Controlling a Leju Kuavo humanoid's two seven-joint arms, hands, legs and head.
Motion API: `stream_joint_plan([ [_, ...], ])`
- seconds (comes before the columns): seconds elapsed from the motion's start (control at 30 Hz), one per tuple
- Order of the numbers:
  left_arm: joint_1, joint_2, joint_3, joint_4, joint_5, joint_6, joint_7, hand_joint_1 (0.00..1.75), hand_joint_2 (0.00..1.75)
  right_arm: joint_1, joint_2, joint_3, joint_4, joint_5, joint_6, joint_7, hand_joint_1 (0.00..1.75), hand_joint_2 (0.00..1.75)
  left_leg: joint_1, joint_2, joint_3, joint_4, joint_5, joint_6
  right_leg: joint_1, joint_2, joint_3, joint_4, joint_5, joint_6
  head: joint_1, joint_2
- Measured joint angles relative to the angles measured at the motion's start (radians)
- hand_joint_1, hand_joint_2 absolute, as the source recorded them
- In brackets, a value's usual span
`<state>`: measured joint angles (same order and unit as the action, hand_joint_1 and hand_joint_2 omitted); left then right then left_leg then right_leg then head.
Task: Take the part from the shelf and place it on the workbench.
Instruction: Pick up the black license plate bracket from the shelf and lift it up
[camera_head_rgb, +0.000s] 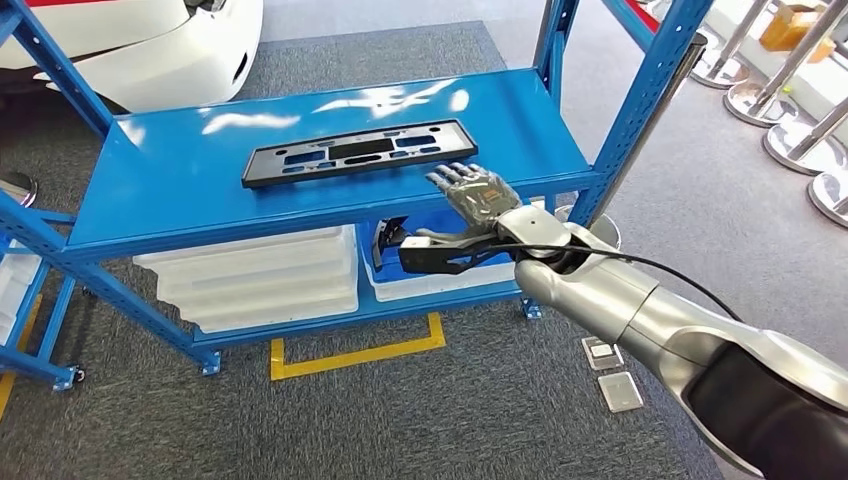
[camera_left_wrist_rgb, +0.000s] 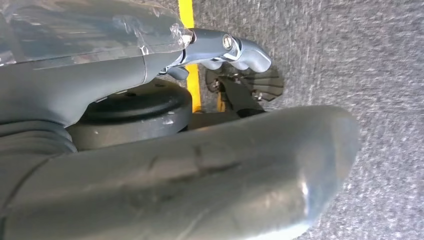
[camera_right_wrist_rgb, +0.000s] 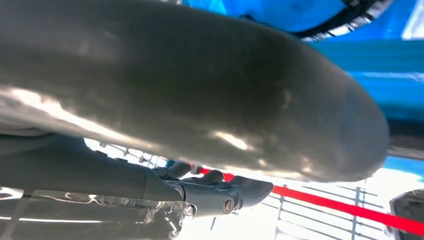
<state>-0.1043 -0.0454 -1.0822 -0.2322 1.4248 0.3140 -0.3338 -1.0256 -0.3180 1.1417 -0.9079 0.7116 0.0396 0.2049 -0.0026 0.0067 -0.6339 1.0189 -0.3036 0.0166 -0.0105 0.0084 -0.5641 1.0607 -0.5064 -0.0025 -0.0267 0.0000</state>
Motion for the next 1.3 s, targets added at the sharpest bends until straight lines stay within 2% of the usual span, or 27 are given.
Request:
stream_joint_plan([
  [0.07,-0.001,-0.001,0.000,0.000,0.000,0.000,0.000,0.00,0.00,-0.008,0.002,-0.002,-0.002,-0.004,-0.004,-0.010,0.00,0.00,0.001,-0.001,0.022,-0.007,-0.002,0.008,-0.001,-0.003,-0.035,0.072,-0.037,0.006,0.011,0.000],
  [0.13,-0.002,-0.003,0.000,0.000,0.000,0.001,0.001,0.00,0.00,-0.013,0.009,-0.002,-0.003,-0.018,-0.005,-0.023,0.00,0.00,0.001,-0.002,0.031,-0.007,-0.012,0.011,-0.001,-0.003,-0.110,0.184,-0.080,0.012,0.023,0.000],
  [0.17,-0.002,-0.003,0.000,0.000,0.000,0.003,0.002,0.00,0.00,-0.013,0.013,-0.002,-0.004,-0.027,-0.004,-0.032,0.00,0.00,0.001,-0.002,0.036,-0.005,-0.018,0.011,-0.001,-0.003,-0.141,0.220,-0.088,0.013,0.028,0.000],
  [0.2,-0.001,-0.004,0.000,0.000,0.000,0.006,0.003,0.00,0.00,-0.014,0.019,-0.002,-0.004,-0.034,-0.001,-0.041,0.00,0.00,0.001,-0.003,0.042,-0.003,-0.026,0.011,-0.001,-0.004,-0.159,0.225,-0.078,0.013,0.033,0.000],
  [0.23,-0.001,-0.004,0.000,0.000,0.000,0.010,0.004,0.00,0.00,-0.018,0.026,-0.001,-0.004,-0.038,0.003,-0.049,0.00,0.00,0.001,-0.004,0.050,-0.001,-0.034,0.009,-0.001,-0.004,-0.160,0.193,-0.048,0.010,0.038,0.000],
  [0.3,-0.001,-0.006,0.000,0.000,0.000,0.017,0.005,0.00,0.00,-0.032,0.041,0.000,-0.004,-0.041,0.011,-0.057,0.00,0.00,0.001,-0.005,0.067,0.005,-0.054,0.003,0.001,-0.005,-0.127,0.070,0.042,0.001,0.049,0.000],
  [0.33,-0.002,-0.007,0.000,0.000,0.000,0.019,0.005,0.00,0.00,-0.039,0.050,0.001,-0.004,-0.042,0.015,-0.057,0.00,0.00,0.000,-0.005,0.073,0.007,-0.062,-0.002,0.005,-0.006,-0.112,0.015,0.065,-0.003,0.051,0.000],
  [0.37,-0.003,-0.008,0.000,0.000,0.001,0.022,0.006,0.00,0.00,-0.045,0.059,0.003,-0.004,-0.043,0.020,-0.056,0.00,0.00,0.000,-0.004,0.075,0.007,-0.068,-0.007,0.009,-0.006,-0.102,-0.017,0.078,-0.008,0.053,0.000],
  [0.43,-0.006,-0.010,0.000,0.000,0.002,0.024,0.007,0.00,0.00,-0.052,0.075,0.007,-0.004,-0.047,0.026,-0.052,0.00,0.00,0.000,-0.003,0.080,0.011,-0.072,-0.019,0.014,-0.005,-0.093,-0.035,0.069,-0.018,0.052,0.000],
  [0.53,-0.006,-0.012,0.000,0.000,0.002,0.026,0.008,0.00,0.00,-0.059,0.087,0.008,-0.003,-0.050,0.027,-0.049,0.00,0.00,0.000,-0.004,0.083,0.041,-0.089,-0.036,0.007,-0.007,-0.065,-0.043,0.063,-0.034,0.048,0.000],
  [0.6,-0.007,-0.011,0.001,0.001,0.003,0.027,0.008,0.00,0.00,-0.066,0.094,0.009,-0.002,-0.052,0.028,-0.048,0.00,0.00,0.005,-0.004,0.034,0.136,-0.128,-0.048,0.003,-0.008,-0.050,-0.046,0.055,-0.042,0.038,0.000],
  [0.67,-0.007,-0.011,0.001,0.001,0.003,0.027,0.008,0.00,0.00,-0.068,0.103,0.013,0.000,-0.058,0.031,-0.047,0.00,0.00,0.012,-0.004,-0.043,0.250,-0.164,-0.058,0.002,-0.006,-0.040,-0.046,0.044,-0.045,0.025,0.000],
  [0.7,-0.007,-0.011,0.001,0.002,0.004,0.028,0.008,0.00,0.00,-0.068,0.106,0.015,0.002,-0.063,0.034,-0.045,0.00,0.00,0.014,-0.004,-0.068,0.271,-0.159,-0.062,0.002,-0.004,-0.033,-0.046,0.037,-0.044,0.020,0.000],
  [0.73,-0.006,-0.011,0.001,0.002,0.005,0.028,0.008,0.00,0.00,-0.067,0.108,0.016,0.005,-0.068,0.036,-0.042,0.00,0.00,0.015,-0.004,-0.076,0.257,-0.135,-0.064,0.001,-0.003,-0.024,-0.046,0.030,-0.042,0.017,0.000],
  [0.77,-0.005,-0.011,0.001,0.003,0.006,0.028,0.008,0.00,0.00,-0.067,0.110,0.017,0.008,-0.072,0.038,-0.039,0.00,0.00,0.016,-0.004,-0.067,0.210,-0.093,-0.064,-0.001,-0.003,-0.014,-0.045,0.022,-0.039,0.013,0.000],
  [0.8,-0.004,-0.011,0.001,0.003,0.007,0.028,0.008,0.00,0.00,-0.068,0.110,0.018,0.011,-0.076,0.039,-0.038,0.00,0.00,0.017,-0.005,-0.050,0.144,-0.045,-0.064,-0.002,-0.003,-0.003,-0.046,0.014,-0.035,0.008,0.000],
  [0.83,-0.004,-0.011,0.001,0.004,0.007,0.028,0.008,0.00,0.00,-0.069,0.111,0.018,0.014,-0.079,0.040,-0.036,0.00,0.00,0.016,-0.004,-0.034,0.084,-0.019,-0.060,-0.002,-0.002,0.005,-0.046,0.007,-0.031,0.005,0.000],
  [0.87,-0.004,-0.011,0.001,0.004,0.007,0.028,0.008,0.00,0.00,-0.070,0.112,0.019,0.016,-0.081,0.041,-0.035,0.00,0.00,0.014,-0.003,-0.020,0.042,-0.005,-0.054,-0.002,-0.002,0.010,-0.046,0.001,-0.026,0.002,0.000],
  [0.9,-0.003,-0.012,0.001,0.004,0.007,0.028,0.008,0.00,0.00,-0.070,0.112,0.019,0.019,-0.083,0.043,-0.035,0.00,0.00,0.011,-0.003,-0.013,0.019,-0.004,-0.046,-0.001,-0.002,0.013,-0.044,-0.003,-0.019,0.000,0.000],
  [0.97,-0.001,-0.012,0.002,0.004,0.007,0.029,0.009,0.00,0.00,-0.071,0.113,0.021,0.022,-0.085,0.044,-0.034,0.00,0.00,0.009,-0.002,-0.003,0.011,-0.010,-0.027,0.000,-0.003,0.015,-0.039,-0.006,-0.008,0.002,0.000],
  [1.03,-0.001,-0.012,0.002,0.004,0.006,0.033,0.011,0.00,0.00,-0.073,0.113,0.022,0.025,-0.088,0.043,-0.034,0.00,0.00,0.011,-0.003,0.011,0.005,-0.011,-0.014,-0.001,-0.004,0.005,-0.004,-0.016,-0.001,0.011,0.000],
  [1.1,-0.002,-0.012,0.002,0.004,0.004,0.039,0.011,0.00,0.00,-0.075,0.113,0.023,0.028,-0.091,0.043,-0.034,0.00,0.00,0.011,-0.004,0.024,0.002,-0.018,-0.003,-0.002,-0.005,-0.052,0.097,-0.049,0.003,0.025,0.000],
  [1.17,-0.002,-0.012,0.002,0.004,0.003,0.041,0.012,0.00,0.00,-0.070,0.113,0.026,0.032,-0.093,0.044,-0.032,0.00,0.00,0.008,-0.005,0.034,0.002,-0.029,0.003,-0.002,-0.005,-0.136,0.214,-0.088,0.005,0.035,0.000],
  [1.2,-0.001,-0.012,0.002,0.004,0.002,0.042,0.013,0.00,0.00,-0.065,0.113,0.027,0.035,-0.094,0.044,-0.031,0.00,0.00,0.007,-0.006,0.042,0.002,-0.036,0.004,-0.002,-0.005,-0.164,0.238,-0.090,0.004,0.039,0.000],
  [1.23,-0.001,-0.012,0.002,0.004,0.002,0.042,0.015,0.00,0.00,-0.061,0.112,0.029,0.038,-0.095,0.044,-0.030,0.00,0.00,0.005,-0.008,0.051,0.002,-0.044,0.004,-0.001,-0.005,-0.176,0.227,-0.071,0.002,0.044,0.000],
  [1.27,0.000,-0.012,0.002,0.004,0.001,0.042,0.017,0.00,0.00,-0.059,0.111,0.029,0.041,-0.095,0.044,-0.028,0.00,0.00,0.003,-0.009,0.063,0.002,-0.053,0.003,0.000,-0.005,-0.171,0.179,-0.032,-0.002,0.049,0.000],
  [1.3,0.000,-0.012,0.002,0.004,0.001,0.042,0.018,0.00,0.00,-0.059,0.110,0.030,0.044,-0.095,0.044,-0.028,0.00,0.00,0.002,-0.010,0.073,0.002,-0.062,0.002,0.003,-0.006,-0.153,0.109,0.022,-0.009,0.055,0.000],
])
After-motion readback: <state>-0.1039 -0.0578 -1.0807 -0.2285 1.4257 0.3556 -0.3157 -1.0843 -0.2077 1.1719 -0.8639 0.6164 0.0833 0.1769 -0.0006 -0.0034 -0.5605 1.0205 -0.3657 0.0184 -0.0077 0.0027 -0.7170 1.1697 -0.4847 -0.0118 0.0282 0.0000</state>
